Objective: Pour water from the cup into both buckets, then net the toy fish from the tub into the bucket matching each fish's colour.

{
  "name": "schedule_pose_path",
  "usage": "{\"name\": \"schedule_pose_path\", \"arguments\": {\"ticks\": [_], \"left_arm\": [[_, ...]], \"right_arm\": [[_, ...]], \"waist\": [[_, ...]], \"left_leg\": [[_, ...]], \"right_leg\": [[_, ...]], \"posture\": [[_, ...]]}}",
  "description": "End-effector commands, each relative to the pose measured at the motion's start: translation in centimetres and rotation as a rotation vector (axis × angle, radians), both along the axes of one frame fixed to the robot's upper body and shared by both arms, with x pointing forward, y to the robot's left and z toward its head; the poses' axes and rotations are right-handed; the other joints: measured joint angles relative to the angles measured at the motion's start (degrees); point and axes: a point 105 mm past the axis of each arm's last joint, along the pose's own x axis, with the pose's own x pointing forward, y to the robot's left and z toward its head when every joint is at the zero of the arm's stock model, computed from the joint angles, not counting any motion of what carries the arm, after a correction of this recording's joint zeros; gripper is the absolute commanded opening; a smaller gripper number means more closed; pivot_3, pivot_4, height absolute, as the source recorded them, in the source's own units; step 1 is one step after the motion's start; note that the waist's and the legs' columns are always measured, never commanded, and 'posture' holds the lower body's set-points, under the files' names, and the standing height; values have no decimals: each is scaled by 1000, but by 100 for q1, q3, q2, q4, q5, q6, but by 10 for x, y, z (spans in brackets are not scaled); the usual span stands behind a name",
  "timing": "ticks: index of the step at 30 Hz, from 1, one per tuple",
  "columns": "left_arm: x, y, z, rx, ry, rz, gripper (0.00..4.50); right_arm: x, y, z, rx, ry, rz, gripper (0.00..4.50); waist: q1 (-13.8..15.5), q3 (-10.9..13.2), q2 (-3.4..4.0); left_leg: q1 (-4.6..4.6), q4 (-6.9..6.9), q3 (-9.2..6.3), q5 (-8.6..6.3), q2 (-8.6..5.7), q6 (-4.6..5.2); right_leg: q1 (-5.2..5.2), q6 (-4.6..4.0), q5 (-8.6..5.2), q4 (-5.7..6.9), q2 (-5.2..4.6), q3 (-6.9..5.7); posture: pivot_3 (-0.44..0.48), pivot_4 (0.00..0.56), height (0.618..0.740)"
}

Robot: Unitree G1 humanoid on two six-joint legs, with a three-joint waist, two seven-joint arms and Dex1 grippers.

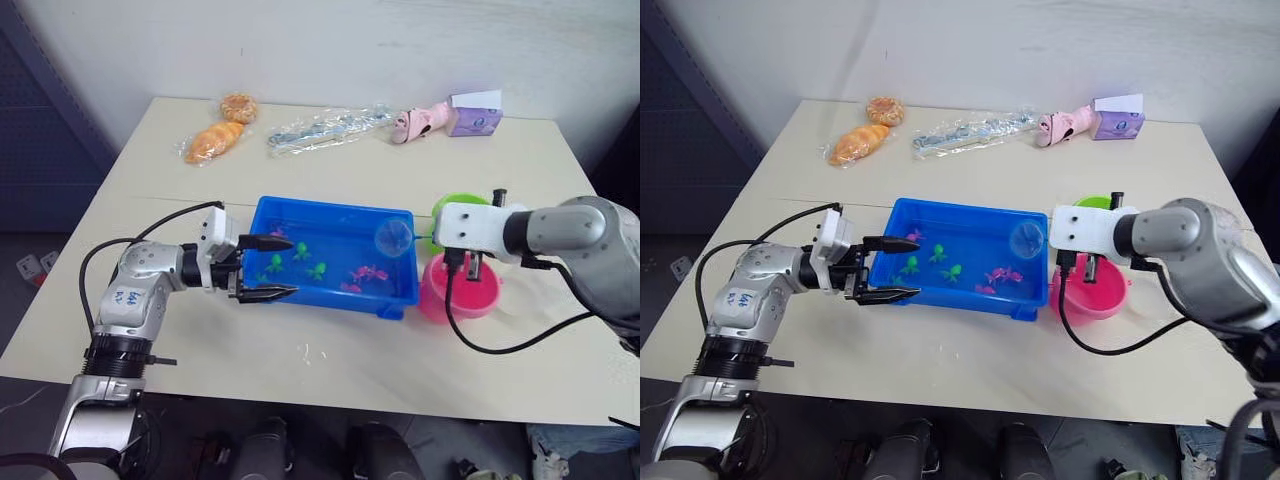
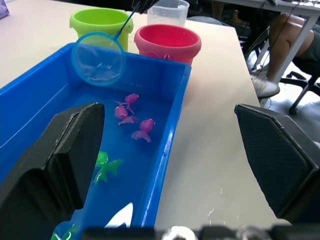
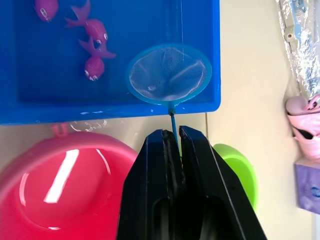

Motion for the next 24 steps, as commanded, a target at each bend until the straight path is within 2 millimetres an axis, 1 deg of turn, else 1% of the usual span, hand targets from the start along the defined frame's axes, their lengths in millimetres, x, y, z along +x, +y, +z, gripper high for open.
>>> {"name": "schedule_pose_path", "arguments": {"ticks": [1,6,12,16,19,21,24], "left_arm": [[-1,-4,7,-13,-34,-14,4470],[1,-8,8,-20,-35,-25,4470],[4,-10,9,-19,-42,-37,4470],[5,-11,10,-18,-48,-42,4470],[5,-11,10,-17,-50,-42,4470],[5,-10,10,-15,-51,-40,4470],[4,-9,10,-13,-52,-35,4470]], "right_arm": [[2,8,6,-85,-18,36,0],[3,12,3,-211,-3,76,0],[1,16,-1,-267,43,98,0],[-2,14,-6,-268,87,87,0],[-7,18,-10,-224,138,82,0],[-7,20,-9,-193,141,70,0],[-4,18,-3,-147,138,31,0]], "waist": [[4,0,0],[7,1,2],[13,1,2],[13,1,2],[13,1,2],[13,1,2],[14,1,2]], "left_leg": [[0,1,1,0,-1,0],[0,3,1,0,-1,0],[-1,5,1,0,-1,-1],[-1,5,1,0,-2,-1],[0,6,1,0,-2,-1],[0,8,0,0,-2,-1],[-1,9,0,0,-2,-1]], "right_leg": [[0,0,0,1,0,0],[0,0,0,3,0,-1],[1,0,0,5,1,-3],[0,0,0,7,2,-4],[1,0,0,7,2,-4],[1,0,0,8,2,-4],[1,0,0,9,1,-4]], "posture": [[0,150,740],[0,150,740],[0,150,740],[0,150,740],[0,150,740],[0,150,740],[0,150,740]]}}
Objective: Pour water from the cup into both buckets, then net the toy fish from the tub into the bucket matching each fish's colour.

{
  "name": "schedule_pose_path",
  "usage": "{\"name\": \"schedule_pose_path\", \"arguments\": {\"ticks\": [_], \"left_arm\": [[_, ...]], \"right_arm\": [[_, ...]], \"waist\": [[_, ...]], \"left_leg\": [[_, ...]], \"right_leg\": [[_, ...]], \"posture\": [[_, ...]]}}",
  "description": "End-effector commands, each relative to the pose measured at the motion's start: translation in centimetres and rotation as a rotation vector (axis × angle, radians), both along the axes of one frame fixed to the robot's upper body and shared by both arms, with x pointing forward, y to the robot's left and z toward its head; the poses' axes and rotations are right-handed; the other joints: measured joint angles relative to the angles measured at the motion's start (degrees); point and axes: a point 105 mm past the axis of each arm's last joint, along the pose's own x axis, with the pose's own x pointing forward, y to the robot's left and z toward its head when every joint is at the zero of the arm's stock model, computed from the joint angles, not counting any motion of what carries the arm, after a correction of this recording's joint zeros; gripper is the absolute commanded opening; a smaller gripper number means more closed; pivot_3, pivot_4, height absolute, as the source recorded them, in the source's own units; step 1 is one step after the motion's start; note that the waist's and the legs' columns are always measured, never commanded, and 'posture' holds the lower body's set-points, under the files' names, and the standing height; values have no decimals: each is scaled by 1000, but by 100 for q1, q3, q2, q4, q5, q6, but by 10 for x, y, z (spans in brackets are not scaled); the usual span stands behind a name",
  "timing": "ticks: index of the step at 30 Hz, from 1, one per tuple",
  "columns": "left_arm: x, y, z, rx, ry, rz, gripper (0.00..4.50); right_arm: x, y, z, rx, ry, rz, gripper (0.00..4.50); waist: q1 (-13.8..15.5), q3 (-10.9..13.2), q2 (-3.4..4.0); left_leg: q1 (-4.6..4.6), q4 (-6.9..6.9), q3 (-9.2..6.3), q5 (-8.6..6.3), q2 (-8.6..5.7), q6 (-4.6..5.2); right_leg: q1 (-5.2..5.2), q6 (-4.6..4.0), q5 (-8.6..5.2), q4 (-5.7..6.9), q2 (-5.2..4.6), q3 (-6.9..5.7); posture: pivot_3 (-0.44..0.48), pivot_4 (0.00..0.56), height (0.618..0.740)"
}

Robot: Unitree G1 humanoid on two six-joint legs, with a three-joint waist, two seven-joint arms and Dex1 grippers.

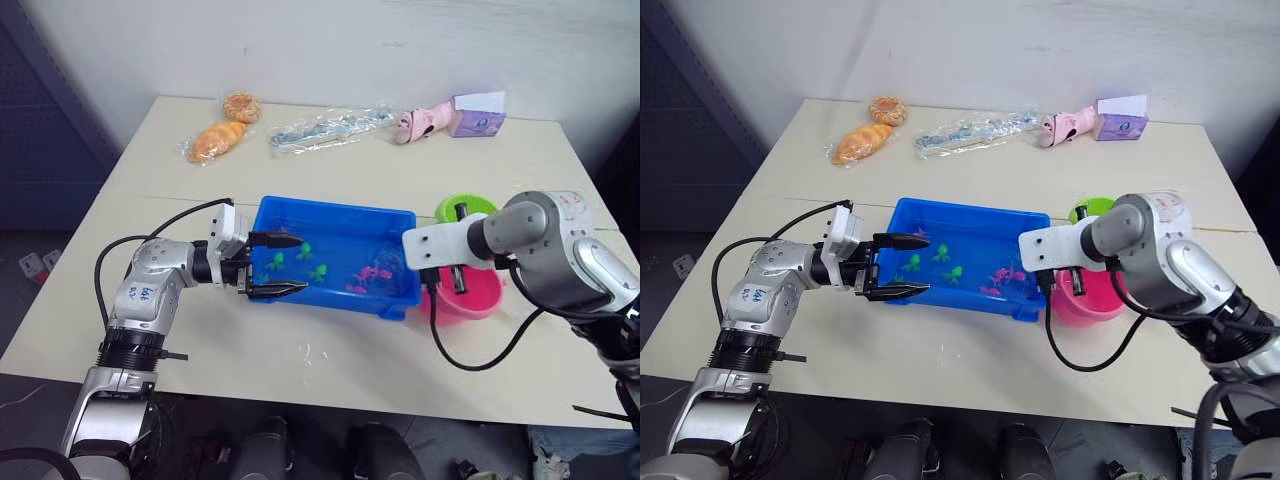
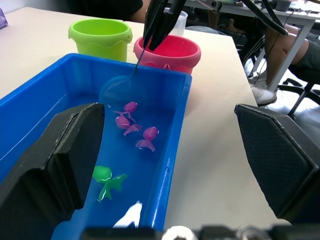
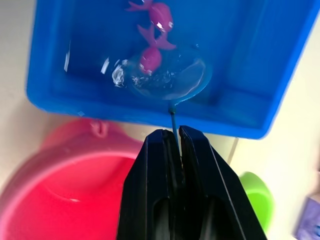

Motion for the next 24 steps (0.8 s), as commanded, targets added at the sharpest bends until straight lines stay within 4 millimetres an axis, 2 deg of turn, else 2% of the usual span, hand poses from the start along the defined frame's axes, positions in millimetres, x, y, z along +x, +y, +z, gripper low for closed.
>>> {"name": "schedule_pose_path", "arguments": {"ticks": [1,14,19,24], "left_arm": [[-2,1,8,12,-44,-8,4470],[-4,4,5,27,-38,2,4470],[-4,4,5,32,-39,4,4470],[-4,5,5,34,-39,7,4470]], "right_arm": [[1,-4,18,55,-40,-42,0],[-13,-3,17,312,98,-198,0],[-16,-8,15,358,110,-244,0],[-19,-16,21,406,103,-278,0]], "waist": [[-1,0,0],[-6,0,0],[0,0,1],[1,0,1]], "left_leg": [[0,0,-1,0,0,0],[0,-1,-2,0,1,-1],[0,-2,-3,-1,0,-1],[0,-2,-2,-1,0,-1]], "right_leg": [[0,0,0,0,0,0],[-1,0,0,0,0,0],[1,0,0,-1,-1,0],[0,0,0,-1,-1,0]], "posture": [[0,150,740],[0,150,740],[0,150,740],[0,150,740]]}}
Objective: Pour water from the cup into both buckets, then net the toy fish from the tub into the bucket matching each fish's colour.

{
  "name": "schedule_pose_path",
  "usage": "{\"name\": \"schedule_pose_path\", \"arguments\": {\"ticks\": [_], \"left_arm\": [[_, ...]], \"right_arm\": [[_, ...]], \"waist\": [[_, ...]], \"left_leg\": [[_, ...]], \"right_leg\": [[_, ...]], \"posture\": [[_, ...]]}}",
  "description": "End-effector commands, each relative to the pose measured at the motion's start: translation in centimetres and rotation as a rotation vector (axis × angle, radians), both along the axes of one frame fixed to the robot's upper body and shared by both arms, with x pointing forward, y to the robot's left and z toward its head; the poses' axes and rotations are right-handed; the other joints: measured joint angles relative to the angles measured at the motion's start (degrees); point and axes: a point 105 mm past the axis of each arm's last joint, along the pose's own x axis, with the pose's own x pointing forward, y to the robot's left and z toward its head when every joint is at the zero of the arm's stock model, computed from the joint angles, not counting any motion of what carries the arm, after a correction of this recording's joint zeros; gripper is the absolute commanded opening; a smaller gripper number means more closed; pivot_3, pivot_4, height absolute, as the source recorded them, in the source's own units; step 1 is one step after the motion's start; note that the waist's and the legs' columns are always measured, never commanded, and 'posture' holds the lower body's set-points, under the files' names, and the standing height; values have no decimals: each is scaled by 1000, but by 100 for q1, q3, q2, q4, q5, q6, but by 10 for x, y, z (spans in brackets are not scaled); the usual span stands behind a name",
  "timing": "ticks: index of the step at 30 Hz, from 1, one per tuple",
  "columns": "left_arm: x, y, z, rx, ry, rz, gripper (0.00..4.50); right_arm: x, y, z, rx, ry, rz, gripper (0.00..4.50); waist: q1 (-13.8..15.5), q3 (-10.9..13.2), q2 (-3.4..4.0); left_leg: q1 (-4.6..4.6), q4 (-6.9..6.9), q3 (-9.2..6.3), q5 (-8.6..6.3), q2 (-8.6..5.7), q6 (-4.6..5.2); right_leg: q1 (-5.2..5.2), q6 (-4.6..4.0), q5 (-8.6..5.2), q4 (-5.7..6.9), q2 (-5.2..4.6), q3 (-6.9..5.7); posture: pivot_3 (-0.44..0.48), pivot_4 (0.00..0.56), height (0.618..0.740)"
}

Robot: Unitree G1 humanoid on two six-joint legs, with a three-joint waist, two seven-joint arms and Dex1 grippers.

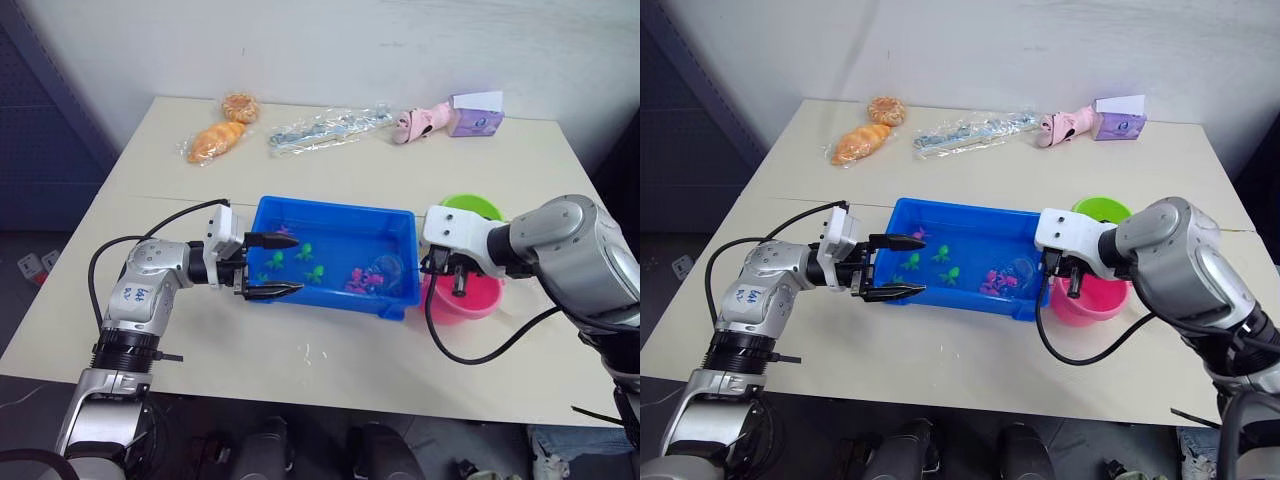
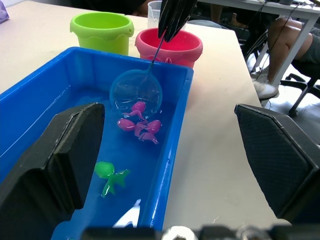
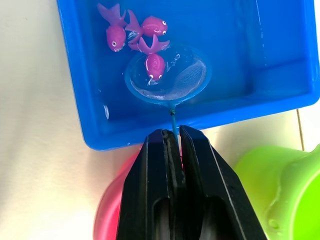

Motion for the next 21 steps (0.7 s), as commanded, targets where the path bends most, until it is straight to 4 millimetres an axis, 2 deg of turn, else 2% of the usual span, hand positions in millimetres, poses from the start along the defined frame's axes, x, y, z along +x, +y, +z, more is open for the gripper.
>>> {"name": "schedule_pose_path", "arguments": {"ticks": [1,4,9,15,21], "left_arm": [[-3,0,6,13,-38,-8,4470],[0,-1,13,-42,-20,10,4470],[0,2,15,-14,-12,1,4470],[-2,0,19,-9,-11,-22,4470],[-3,-8,24,-16,-15,-62,4470]], "right_arm": [[-3,-6,20,40,-61,-22,0],[-6,-8,29,115,-69,-43,0],[-15,-12,43,205,-82,-68,0],[-32,-30,53,302,-103,-153,0],[-53,-53,59,444,-173,-309,0]], "waist": [[1,0,0],[-3,0,0],[0,0,0],[17,0,0],[27,0,0]], "left_leg": [[0,-1,0,0,0,0],[0,-1,0,0,0,0],[0,-2,0,0,1,0],[-1,-4,-1,-1,1,1],[-3,-3,-4,-2,0,3]], "right_leg": [[0,0,0,0,0,0],[0,0,0,0,0,0],[0,0,0,0,0,1],[1,0,0,-3,0,0],[4,0,0,-7,-2,-2]], "posture": [[0,150,740],[0,150,740],[0,150,740],[0,150,740],[0,150,740]]}}
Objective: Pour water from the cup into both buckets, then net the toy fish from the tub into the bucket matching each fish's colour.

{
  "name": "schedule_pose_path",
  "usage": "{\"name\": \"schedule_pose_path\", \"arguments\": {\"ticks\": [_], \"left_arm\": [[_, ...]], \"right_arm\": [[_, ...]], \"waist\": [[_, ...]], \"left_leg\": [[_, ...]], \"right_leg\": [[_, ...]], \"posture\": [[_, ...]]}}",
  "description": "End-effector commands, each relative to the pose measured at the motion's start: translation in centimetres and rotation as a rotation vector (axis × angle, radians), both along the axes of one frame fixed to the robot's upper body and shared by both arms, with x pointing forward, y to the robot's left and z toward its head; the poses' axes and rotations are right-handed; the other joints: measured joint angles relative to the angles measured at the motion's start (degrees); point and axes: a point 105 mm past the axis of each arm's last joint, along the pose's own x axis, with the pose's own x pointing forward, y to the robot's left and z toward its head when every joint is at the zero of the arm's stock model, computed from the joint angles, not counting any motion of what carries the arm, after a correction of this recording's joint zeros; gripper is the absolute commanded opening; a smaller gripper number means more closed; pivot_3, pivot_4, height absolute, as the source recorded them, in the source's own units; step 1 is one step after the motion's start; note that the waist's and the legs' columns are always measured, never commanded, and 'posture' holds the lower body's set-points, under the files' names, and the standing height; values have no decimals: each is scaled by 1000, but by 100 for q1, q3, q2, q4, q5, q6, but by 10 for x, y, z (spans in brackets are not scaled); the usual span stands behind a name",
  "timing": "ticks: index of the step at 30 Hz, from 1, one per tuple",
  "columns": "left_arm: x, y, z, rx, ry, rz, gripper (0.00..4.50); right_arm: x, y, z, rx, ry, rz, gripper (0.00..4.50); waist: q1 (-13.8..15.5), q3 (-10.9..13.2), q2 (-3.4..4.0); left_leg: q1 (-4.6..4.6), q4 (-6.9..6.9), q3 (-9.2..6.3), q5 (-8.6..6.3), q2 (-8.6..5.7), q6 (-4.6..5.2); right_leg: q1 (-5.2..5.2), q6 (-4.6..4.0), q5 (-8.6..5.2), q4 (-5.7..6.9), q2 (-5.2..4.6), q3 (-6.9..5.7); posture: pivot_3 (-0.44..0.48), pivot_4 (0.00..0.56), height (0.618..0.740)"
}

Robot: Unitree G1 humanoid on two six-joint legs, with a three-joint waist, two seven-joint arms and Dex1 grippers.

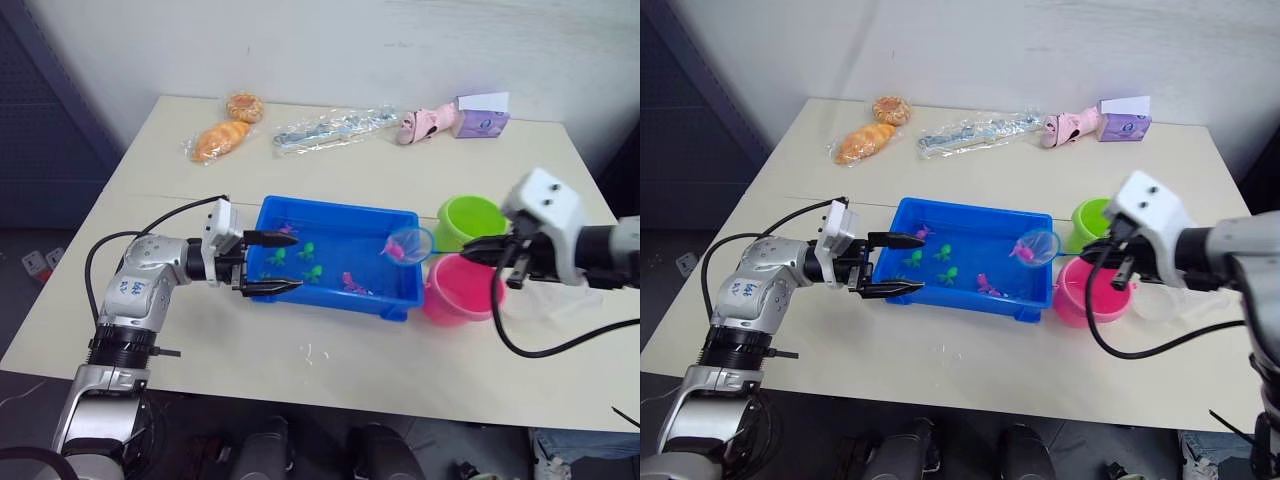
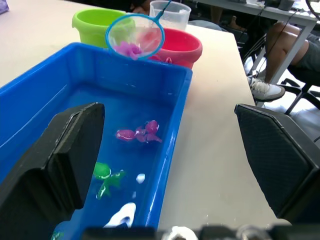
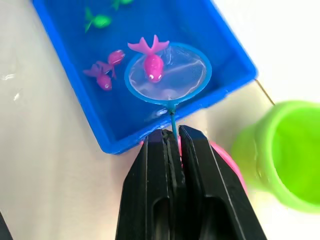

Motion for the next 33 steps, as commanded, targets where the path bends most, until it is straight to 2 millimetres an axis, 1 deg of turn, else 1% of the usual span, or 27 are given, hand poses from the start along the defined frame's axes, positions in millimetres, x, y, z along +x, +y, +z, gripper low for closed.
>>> {"name": "schedule_pose_path", "arguments": {"ticks": [1,3,5,8,11,14,17,23,27,30,33], "left_arm": [[-3,-10,20,-19,-61,-66,4470],[-2,-12,21,-15,-61,-80,4470],[-2,-13,21,-10,-59,-92,4470],[-2,-16,20,-4,-54,-111,4470],[-2,-19,18,0,-49,-129,4470],[-3,-22,18,0,-46,-141,4470],[-4,-26,17,-4,-42,-151,4470],[-8,-30,15,-16,-34,-162,4470],[-9,-33,16,-25,-30,-162,4470],[-11,-35,15,-31,-30,-165,4470],[-12,-37,15,-37,-32,-165,4470]], "right_arm": [[-25,-24,17,107,-110,-155,0],[-38,-36,7,77,-103,-205,0],[-45,-44,4,73,-130,-245,0],[-51,-52,0,83,-182,-299,0],[-59,-55,-7,51,-221,-302,0],[-62,-58,-8,63,-266,-327,0],[-66,-62,-17,23,-296,-323,0],[-71,-62,-27,-58,-414,-271,0],[-74,-63,-37,-140,-482,-221,0],[-76,-68,-48,-201,-547,-209,0],[-77,-75,-54,-283,-612,-223,0]], "waist": [[3,0,0],[20,0,0],[32,0,1],[10,0,1],[1,0,1],[-1,0,1],[13,0,1],[11,0,1],[6,0,1],[7,0,1],[11,0,2]], "left_leg": [[0,-1,-1,0,0,0],[1,-4,0,0,-1,0],[0,-6,-5,0,-1,-1],[2,-2,1,0,-3,-1],[9,-4,0,2,-2,-3],[10,-6,2,3,-2,-5],[11,-5,0,4,-2,-6],[12,-2,4,4,-3,-6],[14,-5,5,5,-2,-8],[16,-3,7,6,-2,-9],[17,-3,7,6,-2,-9]], "right_leg": [[0,0,0,1,0,0],[2,0,0,0,1,-1],[7,0,0,0,4,-7],[8,2,1,1,4,-2],[11,3,1,-3,7,-2],[10,3,1,-1,9,2],[11,3,1,1,10,3],[12,5,0,2,11,5],[12,6,0,3,13,9],[12,6,-1,5,13,11],[12,7,-1,5,13,12]], "posture": [[0,150,740],[0,150,740],[0,150,740],[0,150,740],[0,150,740],[0,150,740],[0,150,740],[0,150,740],[0,150,740],[0,150,740],[0,150,740]]}}
